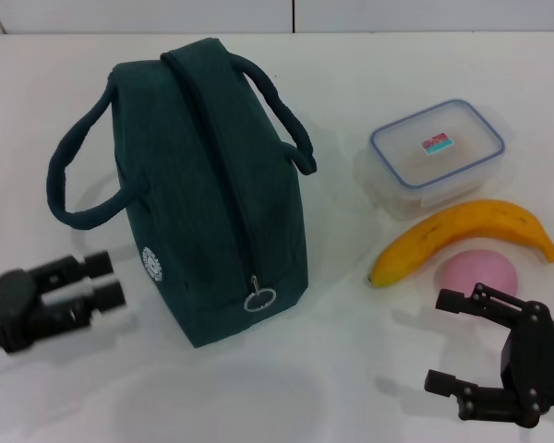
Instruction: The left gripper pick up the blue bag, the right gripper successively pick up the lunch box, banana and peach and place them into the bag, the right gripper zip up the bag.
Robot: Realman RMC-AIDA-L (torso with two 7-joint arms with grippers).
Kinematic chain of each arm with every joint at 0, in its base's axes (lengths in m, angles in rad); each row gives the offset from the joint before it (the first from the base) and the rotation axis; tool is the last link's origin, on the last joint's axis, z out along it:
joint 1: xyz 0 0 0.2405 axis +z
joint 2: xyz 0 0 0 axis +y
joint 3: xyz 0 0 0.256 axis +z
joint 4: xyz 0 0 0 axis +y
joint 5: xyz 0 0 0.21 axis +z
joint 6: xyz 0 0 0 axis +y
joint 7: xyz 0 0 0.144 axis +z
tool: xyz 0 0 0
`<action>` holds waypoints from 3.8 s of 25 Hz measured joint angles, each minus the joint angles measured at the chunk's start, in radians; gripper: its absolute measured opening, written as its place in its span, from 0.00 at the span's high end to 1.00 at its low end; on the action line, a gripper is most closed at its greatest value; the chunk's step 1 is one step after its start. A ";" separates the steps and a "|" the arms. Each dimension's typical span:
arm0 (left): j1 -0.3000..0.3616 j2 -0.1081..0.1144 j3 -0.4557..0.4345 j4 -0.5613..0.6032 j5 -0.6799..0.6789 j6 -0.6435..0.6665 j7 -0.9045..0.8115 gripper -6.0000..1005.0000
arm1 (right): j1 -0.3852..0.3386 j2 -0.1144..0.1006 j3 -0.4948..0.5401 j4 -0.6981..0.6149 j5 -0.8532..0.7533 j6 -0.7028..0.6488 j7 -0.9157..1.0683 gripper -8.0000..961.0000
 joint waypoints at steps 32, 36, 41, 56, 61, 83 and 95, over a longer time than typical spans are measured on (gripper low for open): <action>-0.320 0.091 -0.058 0.374 0.201 0.005 -1.010 0.22 | 0.022 0.002 -0.008 0.002 0.033 0.013 0.009 0.09; -0.371 0.073 -0.007 0.423 0.237 0.006 -1.108 0.22 | 0.022 0.002 -0.009 0.002 0.033 0.013 0.009 0.09; -0.413 0.050 0.121 0.562 0.269 -0.009 -1.244 0.22 | 0.023 0.002 -0.009 0.002 0.033 0.014 0.007 0.09; -0.483 0.026 0.142 0.569 0.400 -0.051 -1.293 0.22 | 0.023 0.001 -0.009 0.002 0.033 0.033 0.000 0.09; -0.481 0.022 0.186 0.566 0.425 -0.088 -1.285 0.22 | 0.025 0.002 -0.009 0.000 0.033 0.033 0.000 0.09; -0.474 0.027 0.183 0.546 0.368 -0.118 -1.152 0.67 | 0.027 0.003 -0.002 0.011 0.034 0.047 0.000 0.09; -0.479 0.027 0.198 0.551 0.370 -0.112 -1.160 0.94 | 0.027 0.003 -0.002 0.020 0.062 0.048 0.000 0.09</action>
